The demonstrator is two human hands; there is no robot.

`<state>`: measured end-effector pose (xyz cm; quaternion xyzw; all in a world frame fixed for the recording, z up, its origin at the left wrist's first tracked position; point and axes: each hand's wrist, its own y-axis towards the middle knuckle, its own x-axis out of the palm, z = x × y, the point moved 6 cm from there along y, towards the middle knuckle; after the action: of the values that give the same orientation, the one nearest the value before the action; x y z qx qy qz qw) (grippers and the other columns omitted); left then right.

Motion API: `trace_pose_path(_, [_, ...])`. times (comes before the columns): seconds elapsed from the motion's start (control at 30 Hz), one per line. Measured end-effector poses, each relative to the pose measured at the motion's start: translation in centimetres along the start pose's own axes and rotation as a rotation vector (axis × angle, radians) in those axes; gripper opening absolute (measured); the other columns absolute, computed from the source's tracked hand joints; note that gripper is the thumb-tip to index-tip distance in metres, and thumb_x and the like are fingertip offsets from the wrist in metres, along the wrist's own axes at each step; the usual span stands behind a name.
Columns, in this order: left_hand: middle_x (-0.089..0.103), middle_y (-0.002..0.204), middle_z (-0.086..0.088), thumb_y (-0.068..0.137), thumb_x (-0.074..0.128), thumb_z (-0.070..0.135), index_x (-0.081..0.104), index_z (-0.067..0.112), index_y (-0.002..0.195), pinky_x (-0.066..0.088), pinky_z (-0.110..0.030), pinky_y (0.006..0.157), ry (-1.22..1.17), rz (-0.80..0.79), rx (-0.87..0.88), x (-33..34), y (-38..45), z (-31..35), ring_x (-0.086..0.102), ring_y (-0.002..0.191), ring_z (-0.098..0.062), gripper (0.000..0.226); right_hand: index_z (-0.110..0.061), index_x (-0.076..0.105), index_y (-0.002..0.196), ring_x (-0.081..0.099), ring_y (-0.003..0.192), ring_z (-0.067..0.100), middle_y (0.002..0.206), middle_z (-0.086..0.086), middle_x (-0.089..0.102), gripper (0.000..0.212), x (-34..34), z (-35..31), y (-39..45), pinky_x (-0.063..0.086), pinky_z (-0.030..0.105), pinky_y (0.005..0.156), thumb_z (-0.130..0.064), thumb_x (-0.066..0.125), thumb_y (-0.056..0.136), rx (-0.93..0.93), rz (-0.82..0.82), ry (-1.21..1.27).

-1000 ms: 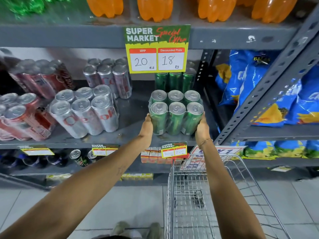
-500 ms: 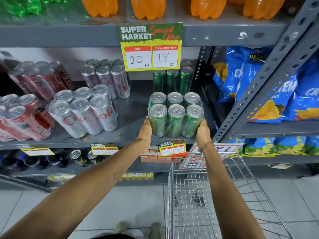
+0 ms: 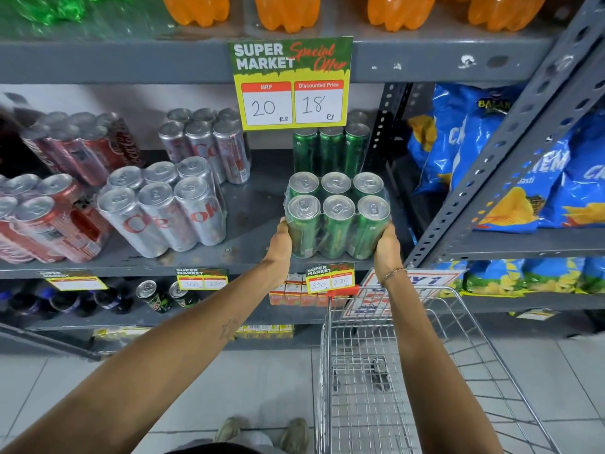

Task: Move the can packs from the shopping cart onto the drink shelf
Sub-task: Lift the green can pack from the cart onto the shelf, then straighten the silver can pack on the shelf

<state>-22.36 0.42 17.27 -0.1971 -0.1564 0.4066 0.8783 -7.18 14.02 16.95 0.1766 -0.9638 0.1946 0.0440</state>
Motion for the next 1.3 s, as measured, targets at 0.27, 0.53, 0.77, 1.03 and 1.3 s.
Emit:
trace_pose_path(0.27, [0.027, 0.157, 0.007, 0.098, 0.016, 0.05, 0.029, 0.032, 0.146, 0.01, -0.024, 0.112, 0.154, 0.029, 0.312, -2.7, -3.2, 5.1, 0.02, 0.145, -0.011, 0.053, -0.017, 0.047, 0.129, 0.045, 0.119, 0.003, 0.134, 0.0, 0.05, 0.042, 3.0, -9.1, -5.7, 0.034, 0.013, 0.098, -0.034, 0.037, 0.091, -0.681, 0.195, -0.275])
trace_pose_path(0.53, [0.028, 0.156, 0.007, 0.101, 0.022, 0.041, 0.03, 0.027, 0.147, 0.013, -0.006, 0.108, 0.222, 0.328, 0.712, -18.4, -6.8, 13.2, 0.022, 0.142, -0.001, 0.048, -0.014, 0.057, 0.117, 0.056, 0.093, 0.004, 0.11, 0.006, 0.064, 0.034, 20.4, -8.2, -11.3, 0.042, 0.02, 0.085, -0.026, 0.039, 0.091, -0.79, -0.235, -0.485])
trace_pose_path(0.77, [0.04, 0.146, 0.003, 0.099, 0.014, 0.049, 0.037, 0.02, 0.142, 0.024, -0.017, 0.105, 0.169, 0.287, 0.42, -29.1, -2.2, 10.6, 0.038, 0.13, -0.006, 0.056, -0.022, 0.045, 0.129, 0.045, 0.124, 0.017, 0.137, 0.004, 0.048, 0.06, 29.5, 0.6, -9.1, 0.035, 0.028, 0.101, -0.056, 0.016, 0.089, -0.174, -0.452, -0.241])
trace_pose_path(1.03, [0.064, 0.102, 0.007, 0.099, 0.016, 0.049, 0.064, 0.032, 0.094, 0.049, -0.008, 0.059, -0.078, 0.075, 0.296, -26.3, 0.7, 9.2, 0.063, 0.072, 0.007, 0.052, -0.022, 0.056, 0.117, 0.06, 0.067, -0.011, 0.107, -0.004, 0.059, 0.06, 29.1, 2.4, -8.6, 0.047, 0.004, 0.052, -0.056, 0.015, 0.09, -0.137, -0.325, -0.098])
trace_pose_path(1.3, [0.068, 0.088, 0.016, 0.099, 0.017, 0.049, 0.066, 0.033, 0.087, 0.045, -0.016, 0.074, -0.05, -0.046, 0.271, -25.1, 1.3, 8.1, 0.061, 0.083, 0.004, 0.053, -0.029, 0.061, 0.099, 0.06, 0.064, -0.008, 0.1, -0.003, 0.06, 0.051, 26.5, 2.8, -8.9, 0.045, 0.004, 0.048, -0.054, 0.018, 0.091, -0.108, -0.223, -0.059])
